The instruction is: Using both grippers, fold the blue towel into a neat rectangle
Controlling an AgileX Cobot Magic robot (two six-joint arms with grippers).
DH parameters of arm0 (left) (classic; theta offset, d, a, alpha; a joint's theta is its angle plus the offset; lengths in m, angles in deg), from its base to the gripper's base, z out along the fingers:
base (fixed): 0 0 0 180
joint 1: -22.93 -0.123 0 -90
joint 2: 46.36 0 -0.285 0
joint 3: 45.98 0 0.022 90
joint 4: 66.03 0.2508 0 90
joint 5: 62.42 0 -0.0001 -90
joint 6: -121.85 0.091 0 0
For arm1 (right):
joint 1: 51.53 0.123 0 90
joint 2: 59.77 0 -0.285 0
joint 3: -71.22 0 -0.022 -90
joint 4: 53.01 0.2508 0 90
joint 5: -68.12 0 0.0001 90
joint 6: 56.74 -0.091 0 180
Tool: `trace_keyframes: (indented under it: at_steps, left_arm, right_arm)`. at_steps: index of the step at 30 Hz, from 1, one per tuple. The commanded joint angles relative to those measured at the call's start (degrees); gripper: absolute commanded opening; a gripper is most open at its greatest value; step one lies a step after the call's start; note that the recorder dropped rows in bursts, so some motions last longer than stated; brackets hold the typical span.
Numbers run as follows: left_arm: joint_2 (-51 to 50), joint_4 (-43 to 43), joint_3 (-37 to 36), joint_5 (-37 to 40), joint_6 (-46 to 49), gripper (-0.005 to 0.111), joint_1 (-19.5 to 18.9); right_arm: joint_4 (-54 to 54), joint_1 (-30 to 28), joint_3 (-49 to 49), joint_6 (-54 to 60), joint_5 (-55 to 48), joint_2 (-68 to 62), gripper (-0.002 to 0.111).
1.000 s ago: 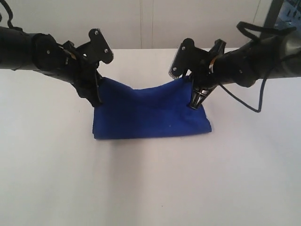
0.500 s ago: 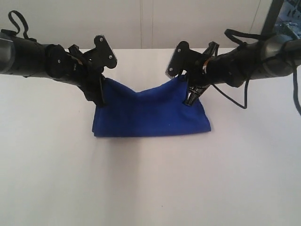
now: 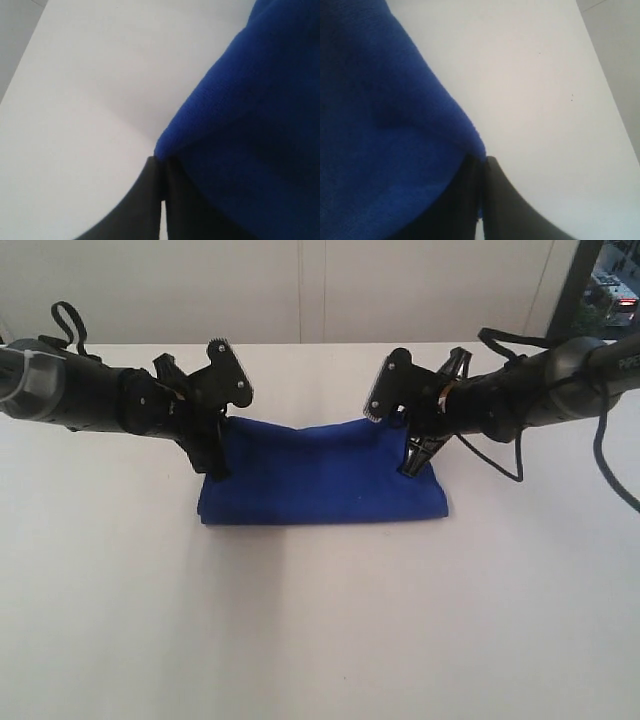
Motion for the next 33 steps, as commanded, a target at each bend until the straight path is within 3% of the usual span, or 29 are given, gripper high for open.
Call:
trace_keyframes:
  at_steps: [1, 5, 11, 15, 18, 23, 26, 30, 32, 33]
  left_arm:
    - [0.0, -0.51, 0.17, -0.05, 0.0, 0.0, -0.14]
    - [-0.02, -0.51, 0.17, -0.05, 0.0, 0.001, -0.14]
    - [-0.02, -0.51, 0.17, 0.06, 1.3, 0.045, -0.14]
    - [-0.02, -0.51, 0.17, 0.06, 1.44, 0.054, -0.36]
    - [0.25, -1.32, 0.17, 0.06, 1.44, 0.055, -1.17]
    - [4.17, -5.44, 0.17, 0.58, 1.31, 0.055, -2.09]
    - [6.22, -5.66, 0.17, 0.58, -2.3, 0.048, -2.09]
    - [6.92, -5.66, 0.17, 0.7, -10.4, 0.017, -2.09]
    - [6.65, -5.18, 0.17, 0.83, -12.6, 0.0, -2.09]
    - [6.37, -4.91, 0.42, 0.83, -12.6, 0.0, -2.09]
  right_arm:
    - [0.07, -0.5, 0.2, 0.65, 1.63, -0.07, 0.0]
    - [0.07, -0.5, 0.2, 0.65, 1.74, -0.07, 0.006]
    - [0.19, -0.5, 0.2, 0.65, 2.49, -0.07, 0.033]
    - [0.68, -0.5, 0.2, 0.65, 5.45, -0.07, 0.056]
    - [3.69, -0.5, 0.2, 0.65, 5.95, 0.3, 0.06]
    - [11.16, -1.11, 0.2, 0.25, 5.2, 3.82, 0.056]
    - [14.11, -1.11, 0.2, -0.11, 2.73, 6.74, 0.04]
    - [18.08, -1.11, 0.2, -7.17, 2.09, 8.61, 0.006]
    - [19.06, -1.11, 0.29, -12.71, 1.47, 8.61, 0.0]
    - [19.09, -1.11, 0.7, -15.06, -0.03, 8.34, 0.0]
